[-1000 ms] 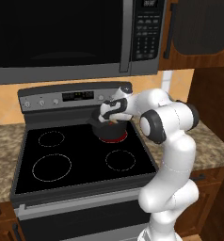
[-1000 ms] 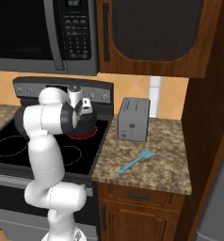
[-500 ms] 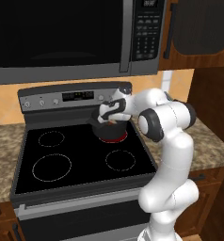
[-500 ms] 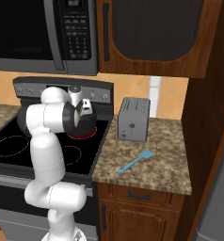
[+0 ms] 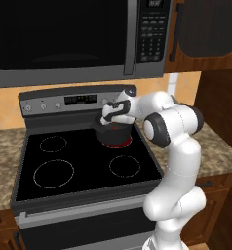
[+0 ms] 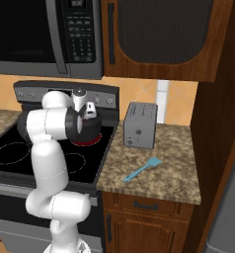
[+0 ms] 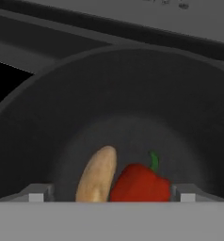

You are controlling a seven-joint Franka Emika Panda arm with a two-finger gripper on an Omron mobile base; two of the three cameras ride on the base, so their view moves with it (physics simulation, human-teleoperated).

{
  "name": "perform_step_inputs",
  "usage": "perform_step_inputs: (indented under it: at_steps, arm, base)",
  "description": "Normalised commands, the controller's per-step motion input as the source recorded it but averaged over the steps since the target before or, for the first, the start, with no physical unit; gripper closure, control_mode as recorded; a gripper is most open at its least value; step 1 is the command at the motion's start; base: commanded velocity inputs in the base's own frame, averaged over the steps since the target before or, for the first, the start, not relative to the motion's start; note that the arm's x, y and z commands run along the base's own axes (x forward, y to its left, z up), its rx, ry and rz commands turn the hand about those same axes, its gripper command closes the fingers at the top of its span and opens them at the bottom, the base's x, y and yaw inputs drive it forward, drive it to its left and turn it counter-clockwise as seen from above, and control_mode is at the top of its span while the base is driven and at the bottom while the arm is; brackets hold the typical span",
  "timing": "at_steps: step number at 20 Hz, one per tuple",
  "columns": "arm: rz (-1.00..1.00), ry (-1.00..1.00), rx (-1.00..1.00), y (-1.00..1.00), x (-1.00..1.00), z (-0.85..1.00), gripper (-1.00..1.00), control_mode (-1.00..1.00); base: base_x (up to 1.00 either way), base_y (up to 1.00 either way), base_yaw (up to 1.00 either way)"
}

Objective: Put the bell pepper and sweet potato in the pot. Retrieve the spatula and lightly stir the vegetables in the pot.

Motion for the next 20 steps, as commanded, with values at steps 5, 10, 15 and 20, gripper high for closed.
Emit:
perform_step_inputs:
  at_steps: [5,10,15,20]
  arm:
    - [-0.04,-0.18,0.13,-0.09,-0.17,0.31,-1.0,-1.0]
    - [-0.09,-0.05,0.03,-0.16,-0.43,0.33,-1.0,-1.0]
    - [-0.12,-0.03,0.01,-0.24,-0.68,0.55,-1.0,-1.0]
    - [-0.03,-0.03,0.01,-0.3,-0.76,0.98,-1.0,-1.0]
  base:
    - [0.0,0.0,0.0]
    - [0.0,0.0,0.0]
    - [0.0,0.0,0.0]
    - [0.0,0.0,0.0]
